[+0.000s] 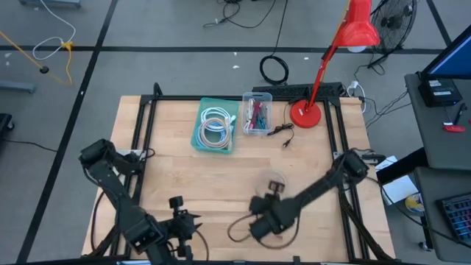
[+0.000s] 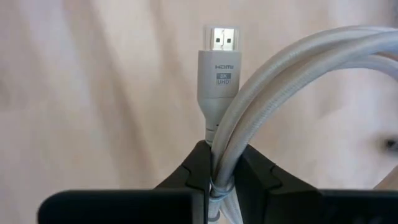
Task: Pick and place items into bin
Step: Put the light brown HDMI cable into the green bin
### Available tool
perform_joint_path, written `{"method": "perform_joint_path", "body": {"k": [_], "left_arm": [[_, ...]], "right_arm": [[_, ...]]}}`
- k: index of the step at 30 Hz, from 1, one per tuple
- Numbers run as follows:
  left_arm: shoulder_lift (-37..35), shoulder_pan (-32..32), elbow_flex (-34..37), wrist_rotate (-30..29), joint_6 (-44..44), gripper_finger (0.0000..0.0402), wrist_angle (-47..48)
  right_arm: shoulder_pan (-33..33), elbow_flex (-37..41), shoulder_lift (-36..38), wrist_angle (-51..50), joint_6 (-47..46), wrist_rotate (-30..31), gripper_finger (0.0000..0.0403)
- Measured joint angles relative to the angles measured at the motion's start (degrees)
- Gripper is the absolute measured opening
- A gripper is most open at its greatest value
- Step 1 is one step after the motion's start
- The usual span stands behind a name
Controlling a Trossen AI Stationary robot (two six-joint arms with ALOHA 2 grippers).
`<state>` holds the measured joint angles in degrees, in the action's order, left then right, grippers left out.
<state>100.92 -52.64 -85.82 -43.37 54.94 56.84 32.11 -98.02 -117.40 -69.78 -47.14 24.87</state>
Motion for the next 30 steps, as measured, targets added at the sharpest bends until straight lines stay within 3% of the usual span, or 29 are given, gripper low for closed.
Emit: {"method": "perform_joint_path", "body": {"k": [6,12,15,18,21,30], "left_arm": [[0.0,-3.4,0.0,-4.0,7.9,0.0113,-0.1],[0.1,-5.5,0.0,-6.8,14.2,0.0113,-0.4],[0.8,-6.1,-0.1,-7.2,15.9,0.0113,-1.4],[1.9,-6.4,-0.1,-7.7,16.2,0.0113,-3.0],[2.9,-6.4,-0.1,-6.8,16.1,0.0113,-4.4],[4.5,-6.4,-0.1,-5.3,17.6,0.0113,-4.5]], "right_arm": [[-9.7,-0.1,7.3,4.7,14.2,5.4,0.0034],[-20.8,-0.1,13.4,16.2,30.5,4.9,0.0033],[-27.0,-0.1,15.0,23.5,35.2,1.3,0.0033],[-33.5,-0.1,14.9,30.4,35.4,-7.6,0.0033],[-38.4,-0.1,14.7,32.0,34.5,-12.9,0.0033],[-43.5,-0.1,12.4,39.2,33.2,-14.8,0.0033]]}}
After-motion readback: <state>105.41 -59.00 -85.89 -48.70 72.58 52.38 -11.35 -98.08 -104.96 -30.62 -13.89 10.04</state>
